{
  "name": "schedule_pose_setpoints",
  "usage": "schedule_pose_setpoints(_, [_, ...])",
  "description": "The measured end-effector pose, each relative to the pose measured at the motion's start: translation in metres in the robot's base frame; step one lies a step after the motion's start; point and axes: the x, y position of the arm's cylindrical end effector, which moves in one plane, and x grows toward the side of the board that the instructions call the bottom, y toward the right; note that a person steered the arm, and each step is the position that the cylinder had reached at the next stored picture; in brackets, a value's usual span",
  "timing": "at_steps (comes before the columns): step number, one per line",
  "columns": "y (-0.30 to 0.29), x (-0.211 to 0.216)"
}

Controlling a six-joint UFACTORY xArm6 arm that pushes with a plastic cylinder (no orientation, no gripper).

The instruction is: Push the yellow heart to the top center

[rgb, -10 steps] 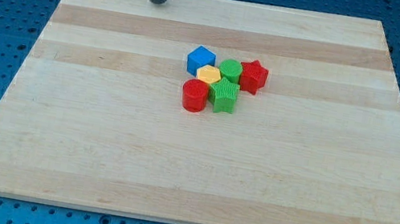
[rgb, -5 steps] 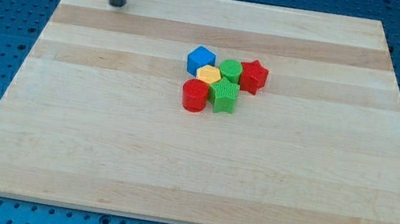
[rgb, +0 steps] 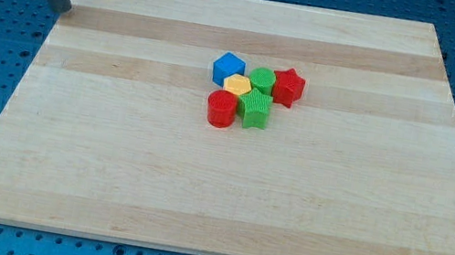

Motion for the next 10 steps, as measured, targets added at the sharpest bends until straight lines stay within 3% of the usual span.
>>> schedule_pose_setpoints(3, [0.000, -0.008])
schedule_pose_setpoints(7, [0.000, -0.055])
schedule_pose_setpoints(10, [0.000, -0.055])
